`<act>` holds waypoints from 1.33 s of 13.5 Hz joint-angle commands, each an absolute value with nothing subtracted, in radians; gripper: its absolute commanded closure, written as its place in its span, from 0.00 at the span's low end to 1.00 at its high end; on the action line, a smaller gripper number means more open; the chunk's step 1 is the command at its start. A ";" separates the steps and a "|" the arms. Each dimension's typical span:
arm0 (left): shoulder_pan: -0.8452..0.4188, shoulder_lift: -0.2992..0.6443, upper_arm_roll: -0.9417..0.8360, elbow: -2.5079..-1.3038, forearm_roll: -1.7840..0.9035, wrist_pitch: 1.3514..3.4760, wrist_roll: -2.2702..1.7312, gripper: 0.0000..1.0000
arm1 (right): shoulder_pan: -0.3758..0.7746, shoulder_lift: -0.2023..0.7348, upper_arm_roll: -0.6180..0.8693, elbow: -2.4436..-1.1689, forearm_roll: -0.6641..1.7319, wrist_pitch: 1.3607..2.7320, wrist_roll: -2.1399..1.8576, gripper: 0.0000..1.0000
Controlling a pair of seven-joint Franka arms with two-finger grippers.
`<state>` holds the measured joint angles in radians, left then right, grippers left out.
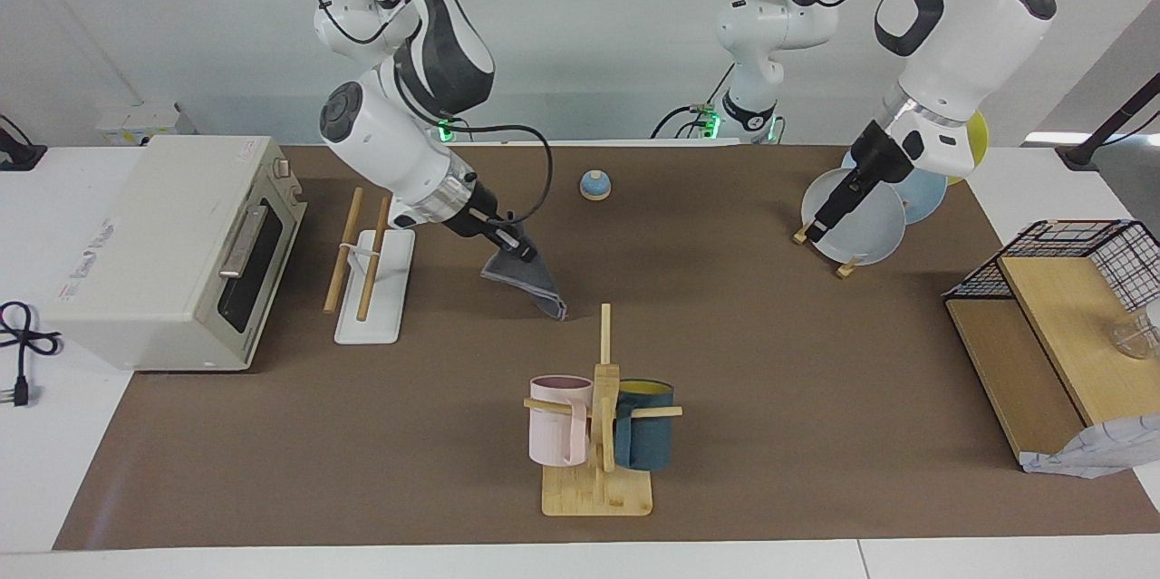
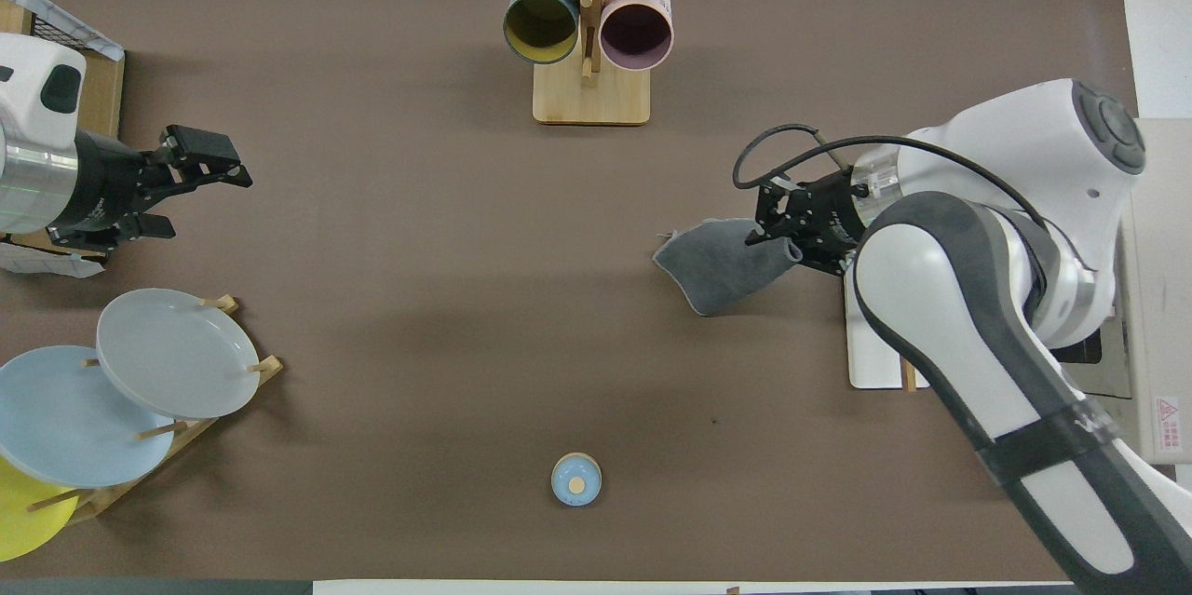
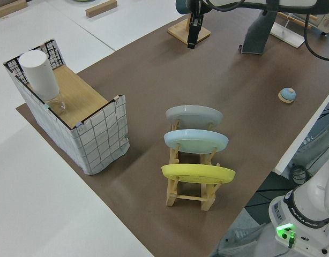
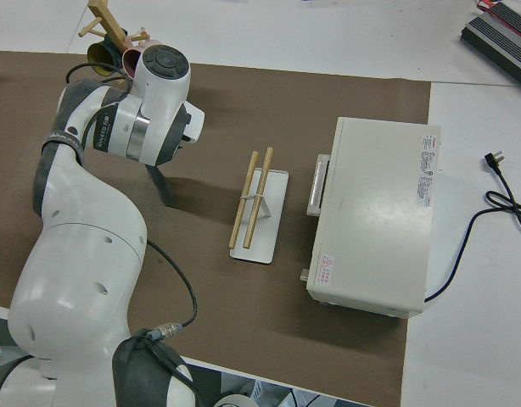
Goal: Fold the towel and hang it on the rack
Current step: 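Drape the towel over the wooden rods with the right gripper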
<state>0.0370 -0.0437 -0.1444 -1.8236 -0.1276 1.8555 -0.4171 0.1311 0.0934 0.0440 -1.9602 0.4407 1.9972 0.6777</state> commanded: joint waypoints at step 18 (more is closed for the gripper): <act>0.014 -0.035 -0.104 -1.695 -0.014 1.631 -0.061 0.00 | -0.172 -0.032 0.060 -2.006 0.055 1.862 -0.002 0.00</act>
